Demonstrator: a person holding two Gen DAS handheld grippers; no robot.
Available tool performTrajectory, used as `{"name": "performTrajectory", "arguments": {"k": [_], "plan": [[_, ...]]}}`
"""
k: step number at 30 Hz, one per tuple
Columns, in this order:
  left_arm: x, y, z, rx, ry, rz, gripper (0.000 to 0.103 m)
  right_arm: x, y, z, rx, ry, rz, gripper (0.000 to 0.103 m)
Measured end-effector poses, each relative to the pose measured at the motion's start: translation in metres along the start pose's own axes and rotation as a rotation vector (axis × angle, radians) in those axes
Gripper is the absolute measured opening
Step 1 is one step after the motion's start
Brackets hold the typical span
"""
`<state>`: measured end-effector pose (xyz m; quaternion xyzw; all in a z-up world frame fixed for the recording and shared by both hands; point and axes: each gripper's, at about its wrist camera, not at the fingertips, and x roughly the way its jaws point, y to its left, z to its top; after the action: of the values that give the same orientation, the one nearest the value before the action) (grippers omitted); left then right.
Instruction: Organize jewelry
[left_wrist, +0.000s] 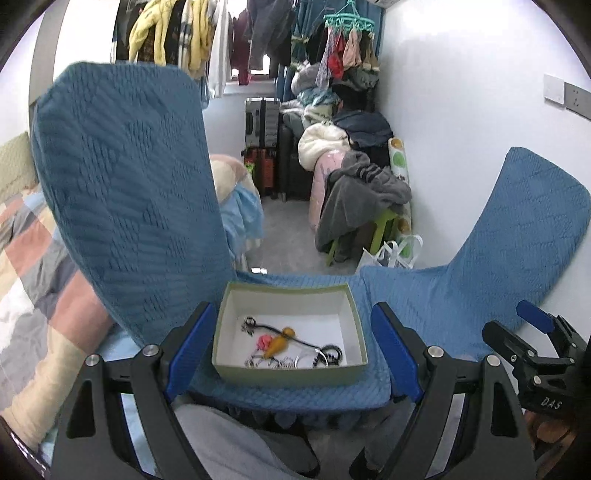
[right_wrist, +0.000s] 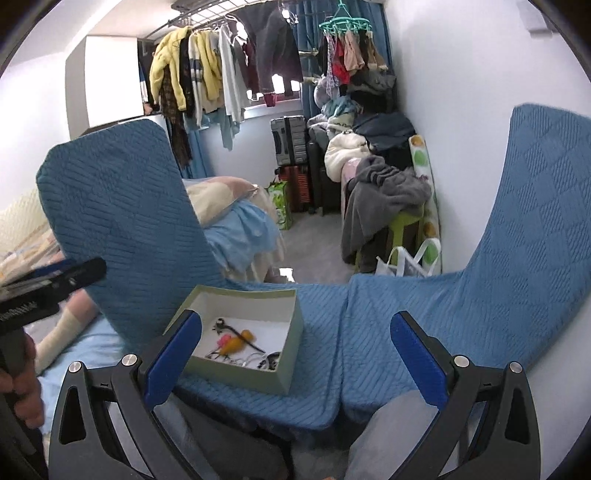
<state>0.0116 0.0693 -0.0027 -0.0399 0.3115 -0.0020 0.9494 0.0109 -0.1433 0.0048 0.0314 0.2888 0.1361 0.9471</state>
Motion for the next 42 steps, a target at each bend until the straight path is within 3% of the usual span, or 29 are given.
{"name": "performTrajectory", "arguments": {"k": [11, 42], "plan": [[0.01, 0.0, -0.018, -0.008, 0.038, 0.013, 0.086, 0.017, 0.001, -0.026, -0.016, 0.073, -0.036, 0.103], [0.021, -0.003, -0.03, -0.006, 0.088, 0.028, 0.086, 0.015, -0.005, -0.029, -0.002, 0.071, -0.029, 0.103]]}}
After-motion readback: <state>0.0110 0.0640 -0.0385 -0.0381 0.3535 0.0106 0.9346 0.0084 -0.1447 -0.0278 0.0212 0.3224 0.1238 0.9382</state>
